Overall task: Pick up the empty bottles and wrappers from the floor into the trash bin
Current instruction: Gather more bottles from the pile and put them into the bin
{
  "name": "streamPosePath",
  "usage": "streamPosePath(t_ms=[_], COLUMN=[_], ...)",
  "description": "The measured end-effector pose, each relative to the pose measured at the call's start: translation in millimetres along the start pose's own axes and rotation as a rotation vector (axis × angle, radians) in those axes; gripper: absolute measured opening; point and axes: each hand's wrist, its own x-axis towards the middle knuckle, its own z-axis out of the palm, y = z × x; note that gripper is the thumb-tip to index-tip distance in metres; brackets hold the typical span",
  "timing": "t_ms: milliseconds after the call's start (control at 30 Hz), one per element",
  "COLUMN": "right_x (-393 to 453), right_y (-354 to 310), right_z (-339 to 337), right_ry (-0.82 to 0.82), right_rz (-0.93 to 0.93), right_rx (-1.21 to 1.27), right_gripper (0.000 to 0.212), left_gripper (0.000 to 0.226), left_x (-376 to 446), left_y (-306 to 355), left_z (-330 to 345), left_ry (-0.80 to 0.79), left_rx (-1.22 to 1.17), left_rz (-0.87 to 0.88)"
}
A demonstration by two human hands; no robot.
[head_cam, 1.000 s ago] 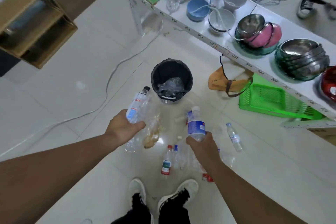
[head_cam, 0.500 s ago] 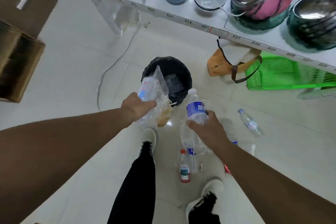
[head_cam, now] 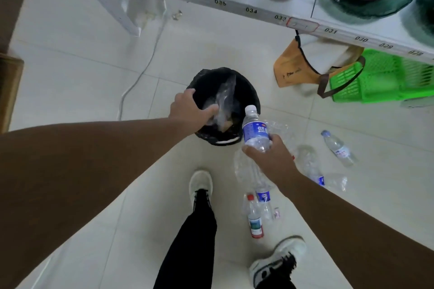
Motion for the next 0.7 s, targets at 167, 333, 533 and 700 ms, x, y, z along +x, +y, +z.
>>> streamPosePath(t_ms=[167,333,533,700], right_x=[33.6,49.1,25.2,21.4], right_y=[-38.3,-72.8,-65.9,-44.4], right_z=[23.3,46.7,36.3,26.8], right_ry=[-0.014,0.032,-0.001,0.023], right_rz=[-0.031,-0.06,-0.208,-0.223], right_rx=[-0.047,-0.138,-0.225,-0.236], right_gripper=[0.071,0.064,0.041,0.034], left_gripper=[0.054,0.055,0.047,0.044], left_x=[-6.0,-34.1,-57.1,-60.0], left_y=[-20.9,-47.6,-48.4,-40.1], left_z=[-11.6,-7.9,3.6,5.4], left_ry=[0.093,0.086,0.036,0.053], left_rx=[-0.053,-0.071,-0.052,-0.013], left_rz=[-0.073,-0.18,-0.115,-0.036])
